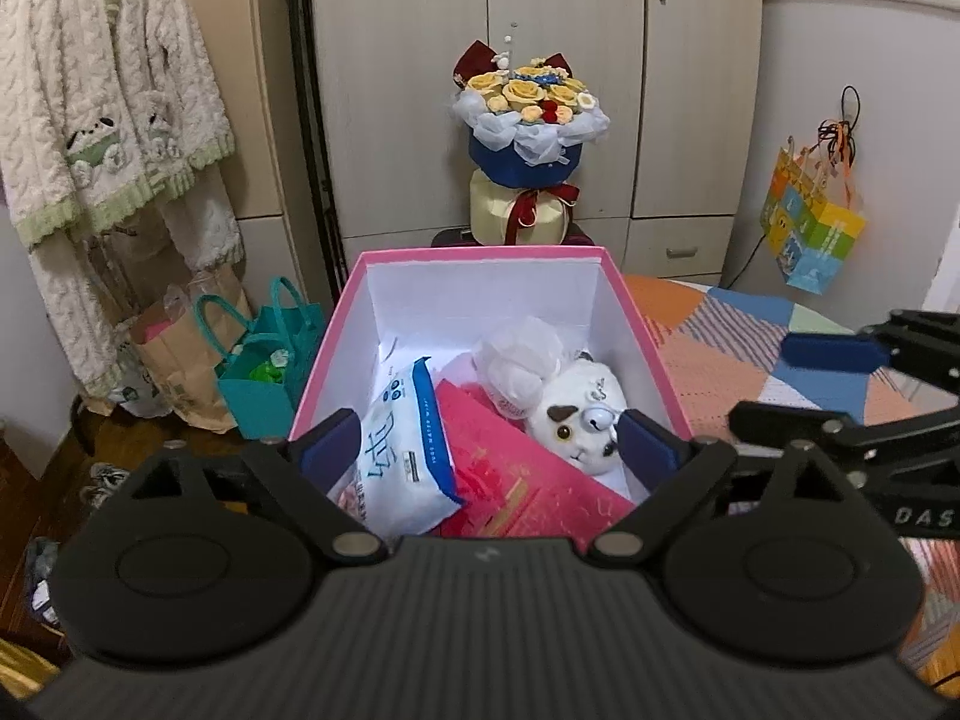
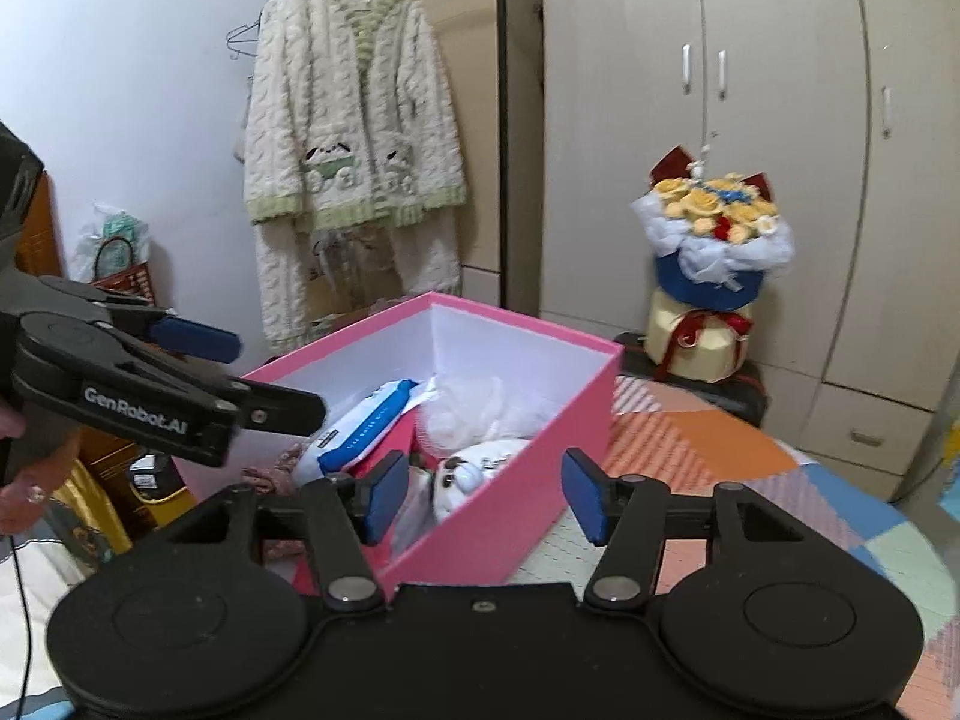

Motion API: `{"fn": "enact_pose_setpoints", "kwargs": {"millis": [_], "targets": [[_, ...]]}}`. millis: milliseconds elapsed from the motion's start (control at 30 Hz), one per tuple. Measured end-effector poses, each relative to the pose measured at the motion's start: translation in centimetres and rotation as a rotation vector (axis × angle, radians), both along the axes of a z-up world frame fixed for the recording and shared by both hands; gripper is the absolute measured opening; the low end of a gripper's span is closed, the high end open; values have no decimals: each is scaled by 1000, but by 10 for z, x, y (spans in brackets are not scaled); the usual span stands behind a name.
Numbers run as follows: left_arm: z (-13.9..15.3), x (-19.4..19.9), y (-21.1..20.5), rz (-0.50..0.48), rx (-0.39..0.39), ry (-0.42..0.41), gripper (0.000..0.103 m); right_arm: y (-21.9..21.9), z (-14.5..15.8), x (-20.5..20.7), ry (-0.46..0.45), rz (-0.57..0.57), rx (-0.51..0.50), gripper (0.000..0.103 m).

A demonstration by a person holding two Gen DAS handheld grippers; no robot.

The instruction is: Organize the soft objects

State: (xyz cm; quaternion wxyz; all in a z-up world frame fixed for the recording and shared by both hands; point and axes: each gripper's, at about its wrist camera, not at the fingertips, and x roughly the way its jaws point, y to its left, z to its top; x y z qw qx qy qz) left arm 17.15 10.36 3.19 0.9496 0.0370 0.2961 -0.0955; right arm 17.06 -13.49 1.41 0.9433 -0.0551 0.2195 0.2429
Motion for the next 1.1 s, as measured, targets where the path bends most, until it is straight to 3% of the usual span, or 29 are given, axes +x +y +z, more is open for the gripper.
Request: {"fn": "enact_pose_setpoints", "kwargs": {"millis": [100, 167, 267, 333, 400, 600, 900, 1100], "targets": [[5, -9, -6, 16, 32, 16, 102, -6, 3, -8, 5, -21, 2, 74], [7, -14, -11, 59, 67, 35, 102, -9, 2, -7, 47, -43, -19, 99], [12, -22, -25, 152, 192, 60, 102, -12, -2, -9, 79, -96, -83, 100], [14, -28, -35, 156, 281, 73, 102, -14, -3, -11, 89, -179, -137, 101], [15, -39, -40, 153, 304, 57, 102, -16, -1, -15, 89, -242, -213, 101], [22, -74, -43, 86, 156, 27, 102, -44, 7, -55, -15, -341, -200, 101], [6, -110, -58, 56, 77, -18, 102, -78, 13, -100, -8, -460, -19, 101], [-5, -114, -58, 45, 67, -11, 102, -74, 7, -122, -15, -526, -52, 101]]}}
